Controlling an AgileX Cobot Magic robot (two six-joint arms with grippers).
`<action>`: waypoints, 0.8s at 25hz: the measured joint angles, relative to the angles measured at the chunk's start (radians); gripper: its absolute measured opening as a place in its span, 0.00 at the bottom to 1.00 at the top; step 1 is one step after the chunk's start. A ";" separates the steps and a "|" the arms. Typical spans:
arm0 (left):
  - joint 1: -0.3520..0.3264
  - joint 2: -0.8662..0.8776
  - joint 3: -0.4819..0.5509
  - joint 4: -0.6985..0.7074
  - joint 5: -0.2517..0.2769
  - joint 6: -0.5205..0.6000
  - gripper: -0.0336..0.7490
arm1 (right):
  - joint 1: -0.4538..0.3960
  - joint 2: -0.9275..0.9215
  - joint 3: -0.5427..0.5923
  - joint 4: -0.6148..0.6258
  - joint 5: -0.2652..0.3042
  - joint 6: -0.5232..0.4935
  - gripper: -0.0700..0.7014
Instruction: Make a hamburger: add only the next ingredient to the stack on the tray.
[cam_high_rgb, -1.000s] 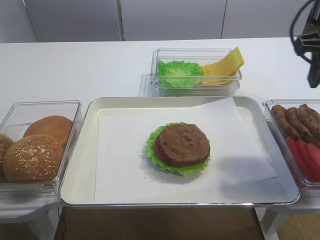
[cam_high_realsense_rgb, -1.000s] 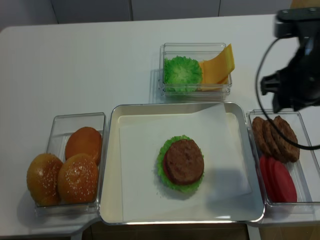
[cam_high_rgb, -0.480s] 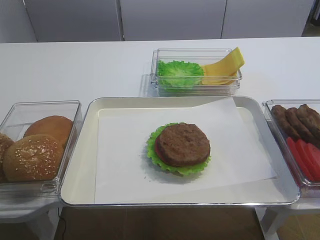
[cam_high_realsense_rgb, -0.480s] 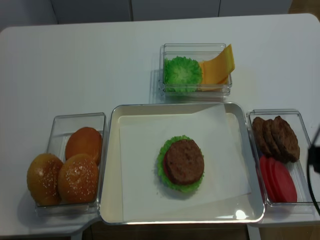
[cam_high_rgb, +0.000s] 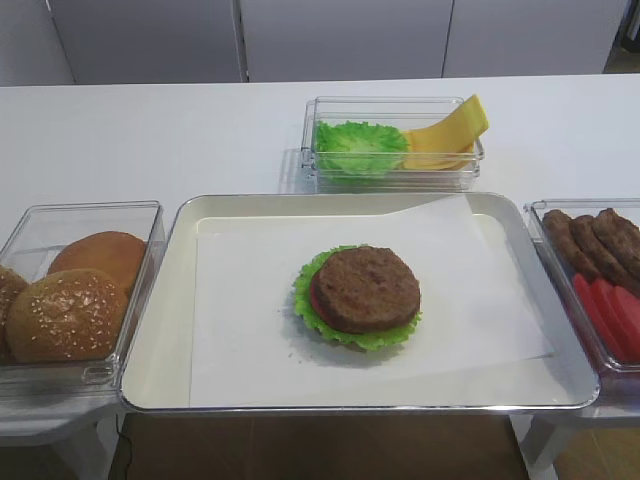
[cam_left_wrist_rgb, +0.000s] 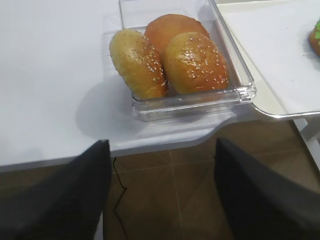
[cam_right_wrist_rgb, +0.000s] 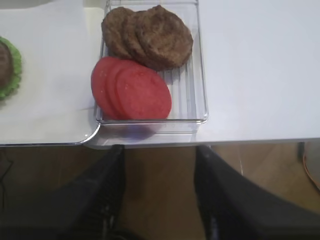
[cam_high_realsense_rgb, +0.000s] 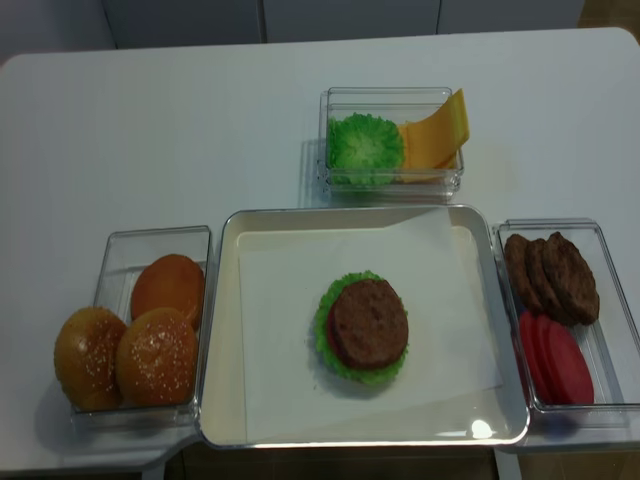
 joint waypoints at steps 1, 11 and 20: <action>0.000 0.000 0.000 0.000 0.000 0.000 0.65 | 0.000 -0.035 0.005 0.000 0.011 0.000 0.54; 0.000 0.000 0.000 0.000 0.000 0.000 0.65 | 0.000 -0.293 0.122 0.040 0.030 -0.035 0.68; 0.000 0.000 0.000 0.000 0.000 0.000 0.65 | 0.000 -0.339 0.212 0.051 -0.049 -0.097 0.69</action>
